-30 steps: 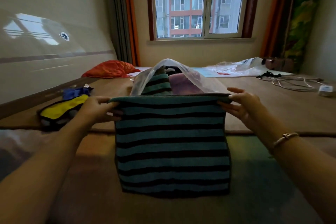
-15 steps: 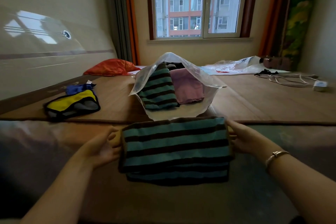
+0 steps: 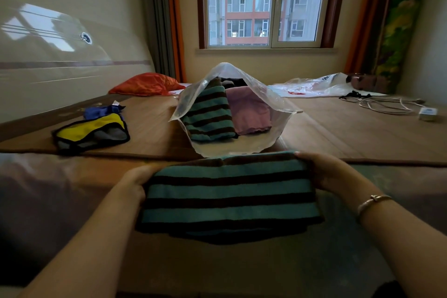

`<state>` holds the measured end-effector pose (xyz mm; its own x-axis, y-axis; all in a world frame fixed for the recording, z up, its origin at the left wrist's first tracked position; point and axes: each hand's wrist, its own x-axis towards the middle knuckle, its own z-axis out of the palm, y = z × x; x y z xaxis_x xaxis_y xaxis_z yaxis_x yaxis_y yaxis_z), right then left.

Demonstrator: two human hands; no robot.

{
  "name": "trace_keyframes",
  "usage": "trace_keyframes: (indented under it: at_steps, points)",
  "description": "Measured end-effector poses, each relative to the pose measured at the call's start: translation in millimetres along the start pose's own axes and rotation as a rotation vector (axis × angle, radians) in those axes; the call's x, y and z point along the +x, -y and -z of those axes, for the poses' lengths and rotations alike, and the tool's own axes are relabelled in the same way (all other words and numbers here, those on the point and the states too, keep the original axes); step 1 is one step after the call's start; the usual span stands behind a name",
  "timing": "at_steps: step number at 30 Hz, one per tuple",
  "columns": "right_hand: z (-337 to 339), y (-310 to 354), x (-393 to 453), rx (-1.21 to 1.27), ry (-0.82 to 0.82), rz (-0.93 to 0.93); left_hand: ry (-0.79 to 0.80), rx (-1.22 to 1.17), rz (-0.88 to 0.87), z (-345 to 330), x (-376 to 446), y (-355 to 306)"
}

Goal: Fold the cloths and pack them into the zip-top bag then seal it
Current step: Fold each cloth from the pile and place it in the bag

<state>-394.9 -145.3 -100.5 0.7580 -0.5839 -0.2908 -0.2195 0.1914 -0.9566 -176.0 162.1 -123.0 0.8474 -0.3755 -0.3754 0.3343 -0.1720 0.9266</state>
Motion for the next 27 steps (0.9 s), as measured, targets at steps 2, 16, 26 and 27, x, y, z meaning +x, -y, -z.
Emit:
trace_keyframes:
  at_steps: [2,16,26,27]
  points:
    - [5,7,-11,0.090,0.009,0.095,0.022,-0.041,-0.046,2,-4,-7]
    - [16,3,1,-0.173,-0.126,0.212,-0.127,-0.271,-0.394,-15,13,-12]
    - [17,-10,21,-0.536,-0.242,0.149,-0.219,0.371,-0.402,-26,38,7]
    - [15,-12,25,-0.565,-0.266,0.145,-0.251,0.433,-0.385,-26,39,8]
